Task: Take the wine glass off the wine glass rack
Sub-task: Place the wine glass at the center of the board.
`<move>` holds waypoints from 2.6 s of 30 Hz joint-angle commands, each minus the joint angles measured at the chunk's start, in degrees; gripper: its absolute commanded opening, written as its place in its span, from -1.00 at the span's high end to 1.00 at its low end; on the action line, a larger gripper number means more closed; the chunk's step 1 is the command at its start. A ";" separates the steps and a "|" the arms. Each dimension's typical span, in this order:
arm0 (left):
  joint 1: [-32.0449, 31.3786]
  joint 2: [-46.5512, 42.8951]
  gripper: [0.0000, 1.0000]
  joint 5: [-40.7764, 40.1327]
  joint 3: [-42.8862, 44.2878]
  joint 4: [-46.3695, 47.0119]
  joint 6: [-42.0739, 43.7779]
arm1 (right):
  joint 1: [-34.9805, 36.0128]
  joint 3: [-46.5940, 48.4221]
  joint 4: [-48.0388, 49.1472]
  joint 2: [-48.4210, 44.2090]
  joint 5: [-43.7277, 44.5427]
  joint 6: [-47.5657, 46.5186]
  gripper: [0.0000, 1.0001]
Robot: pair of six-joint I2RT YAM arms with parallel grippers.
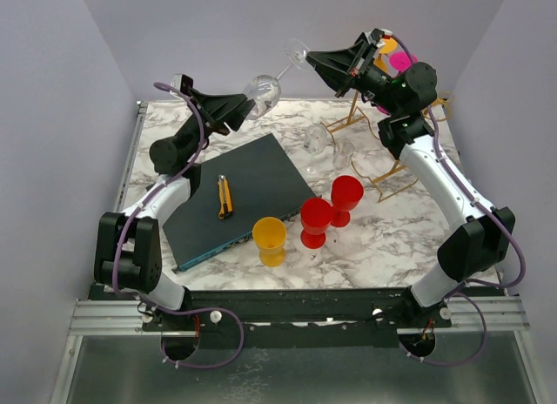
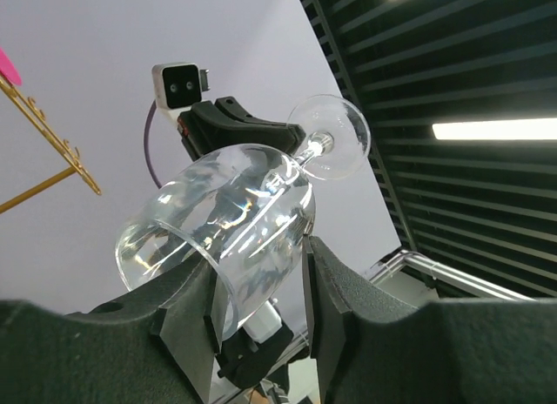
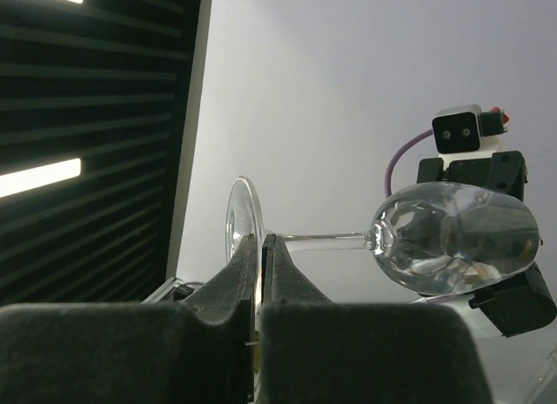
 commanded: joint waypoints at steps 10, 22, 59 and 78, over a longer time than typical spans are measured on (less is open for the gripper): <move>-0.46 -7.00 1.00 -0.23 5.00 -12.03 8.08 | -0.62 -5.84 0.63 -0.96 0.11 -2.89 1.00; -0.35 -8.90 1.00 -2.01 10.29 -26.41 17.72 | -1.72 -4.82 -21.76 -6.14 8.44 -19.19 -0.38; 4.66 32.86 1.00 -36.24 79.66 -130.72 88.29 | -2.21 -2.14 -77.14 -22.44 28.93 -64.13 -1.00; 4.75 44.99 1.00 -42.19 88.00 -143.05 94.73 | -2.20 -4.86 -77.70 -21.83 27.45 -66.01 -1.00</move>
